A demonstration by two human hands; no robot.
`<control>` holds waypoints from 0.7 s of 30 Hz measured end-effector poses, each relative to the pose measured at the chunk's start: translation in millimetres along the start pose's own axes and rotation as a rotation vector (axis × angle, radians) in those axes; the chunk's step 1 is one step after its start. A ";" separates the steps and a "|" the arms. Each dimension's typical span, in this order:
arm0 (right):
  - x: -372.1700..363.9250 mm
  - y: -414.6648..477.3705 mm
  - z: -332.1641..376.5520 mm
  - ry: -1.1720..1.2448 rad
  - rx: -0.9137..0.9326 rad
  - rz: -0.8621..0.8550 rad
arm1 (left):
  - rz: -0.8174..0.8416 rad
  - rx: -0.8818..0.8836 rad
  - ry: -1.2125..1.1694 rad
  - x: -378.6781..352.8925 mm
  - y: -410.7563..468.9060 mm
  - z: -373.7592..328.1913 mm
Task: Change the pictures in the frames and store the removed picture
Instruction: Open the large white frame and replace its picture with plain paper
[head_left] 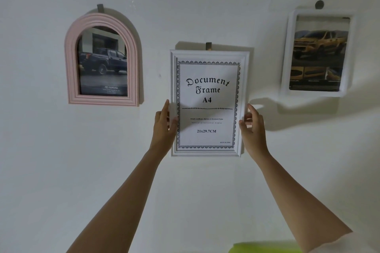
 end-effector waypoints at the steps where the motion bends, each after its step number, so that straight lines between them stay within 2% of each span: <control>1: -0.1 0.0 0.3 -0.003 0.001 0.003 | 0.002 -0.002 -0.003 0.1 0.0 0.0; 21: 6.6 -4.9 5.8 -0.042 -0.007 0.035 | -0.024 0.016 0.031 9.5 -5.1 1.0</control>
Point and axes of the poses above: each hand's wrist, its own y-axis towards the middle knuckle, its own x-axis out of the back of the hand, z = x × y, the point moved 6 cm from there along y, towards the middle knuckle, and after that the axes turned 12 degrees about x, right-handed, at the moved point
